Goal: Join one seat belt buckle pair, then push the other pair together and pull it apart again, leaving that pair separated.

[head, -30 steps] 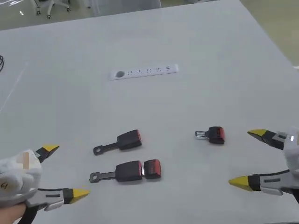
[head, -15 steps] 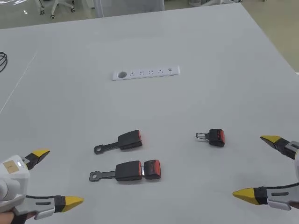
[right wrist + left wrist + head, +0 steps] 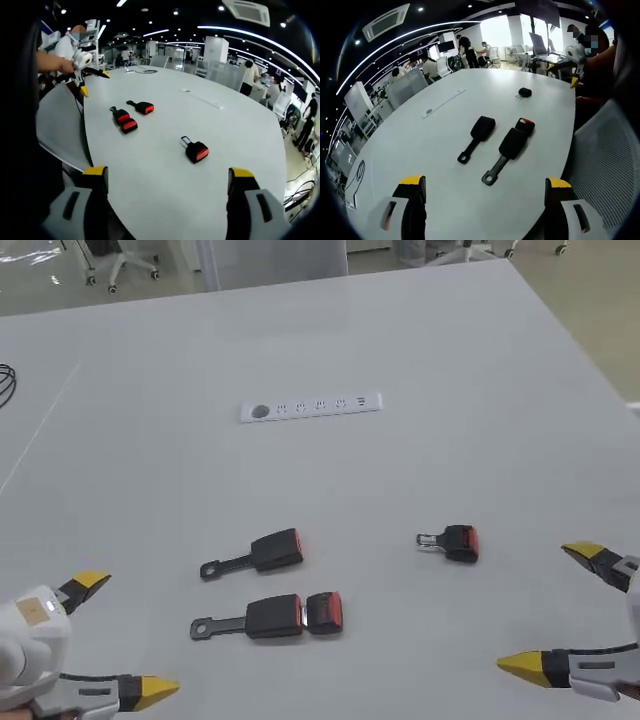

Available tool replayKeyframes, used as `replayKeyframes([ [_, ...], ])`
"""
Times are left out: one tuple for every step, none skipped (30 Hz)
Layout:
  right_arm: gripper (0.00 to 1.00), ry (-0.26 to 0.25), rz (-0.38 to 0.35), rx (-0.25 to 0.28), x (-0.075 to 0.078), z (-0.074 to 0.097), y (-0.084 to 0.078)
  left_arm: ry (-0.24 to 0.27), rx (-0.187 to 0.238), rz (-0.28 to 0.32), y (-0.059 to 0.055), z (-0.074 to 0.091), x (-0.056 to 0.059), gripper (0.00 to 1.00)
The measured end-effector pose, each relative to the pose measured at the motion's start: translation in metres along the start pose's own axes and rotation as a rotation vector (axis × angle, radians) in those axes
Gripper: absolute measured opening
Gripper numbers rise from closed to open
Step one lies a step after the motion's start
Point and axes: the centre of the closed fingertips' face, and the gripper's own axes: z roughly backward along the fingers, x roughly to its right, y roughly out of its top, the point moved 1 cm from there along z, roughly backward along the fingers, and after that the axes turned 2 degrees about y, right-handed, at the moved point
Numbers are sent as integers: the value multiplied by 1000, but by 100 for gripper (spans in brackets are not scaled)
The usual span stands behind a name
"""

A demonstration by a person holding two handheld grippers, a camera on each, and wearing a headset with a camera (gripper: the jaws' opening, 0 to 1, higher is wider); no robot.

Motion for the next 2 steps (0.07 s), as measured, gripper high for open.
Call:
replayKeyframes([
  [100,-1,0,3,-1,0,0,0,2,3,0,0,0,100],
  [100,-1,3,13,-1,1,1,2,4,4,1,0,0,100],
])
